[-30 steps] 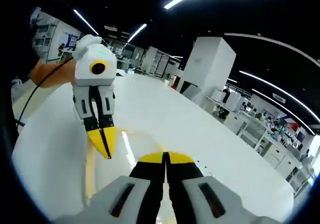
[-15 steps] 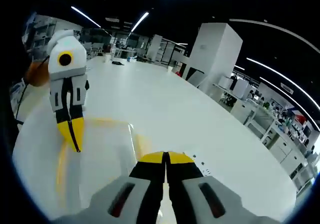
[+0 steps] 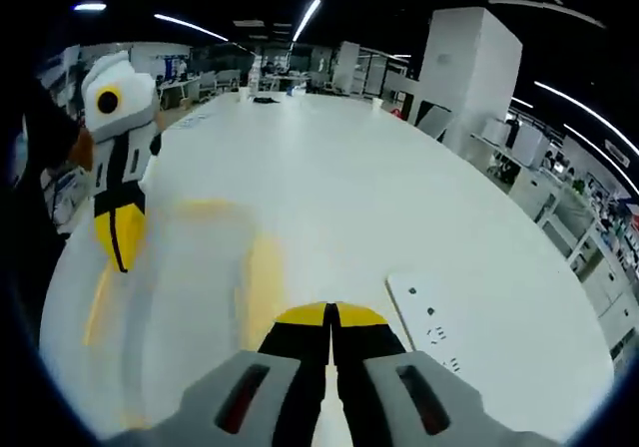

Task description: Snap each plastic latch of the storage box into its locked position after aligning the lid with the box until every specified latch is closed and the lid sits flush.

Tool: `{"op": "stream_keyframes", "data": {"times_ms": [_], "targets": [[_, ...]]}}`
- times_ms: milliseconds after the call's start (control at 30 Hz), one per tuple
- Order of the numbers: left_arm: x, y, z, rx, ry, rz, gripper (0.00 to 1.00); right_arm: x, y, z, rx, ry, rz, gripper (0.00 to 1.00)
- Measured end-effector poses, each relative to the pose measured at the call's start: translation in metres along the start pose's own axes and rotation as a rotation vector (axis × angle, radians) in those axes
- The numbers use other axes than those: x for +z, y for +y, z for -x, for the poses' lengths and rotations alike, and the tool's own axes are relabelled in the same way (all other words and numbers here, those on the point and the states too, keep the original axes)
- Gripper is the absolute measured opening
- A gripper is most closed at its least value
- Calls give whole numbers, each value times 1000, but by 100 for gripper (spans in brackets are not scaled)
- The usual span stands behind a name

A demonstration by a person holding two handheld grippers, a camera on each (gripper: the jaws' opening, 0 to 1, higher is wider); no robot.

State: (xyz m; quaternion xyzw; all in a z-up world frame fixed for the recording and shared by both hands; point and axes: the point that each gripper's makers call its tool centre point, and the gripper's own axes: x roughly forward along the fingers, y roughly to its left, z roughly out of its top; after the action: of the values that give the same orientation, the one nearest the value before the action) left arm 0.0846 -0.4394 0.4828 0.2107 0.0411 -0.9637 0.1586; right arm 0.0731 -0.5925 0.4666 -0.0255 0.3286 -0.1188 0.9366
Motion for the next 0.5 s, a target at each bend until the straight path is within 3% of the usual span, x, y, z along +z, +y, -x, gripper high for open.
{"op": "stream_keyframes", "data": {"times_ms": [267,433,500], "targets": [[1,-1,-3,-20,2,-2,0,-9,2,-16,120,14,-9,0],[2,0,-4,-39,-24,18,0,-14,10,-27,236,52,-15,0],[2,-1,-5,-42,-30,21,0,-12,5,-32,243,51,-10,0]]}}
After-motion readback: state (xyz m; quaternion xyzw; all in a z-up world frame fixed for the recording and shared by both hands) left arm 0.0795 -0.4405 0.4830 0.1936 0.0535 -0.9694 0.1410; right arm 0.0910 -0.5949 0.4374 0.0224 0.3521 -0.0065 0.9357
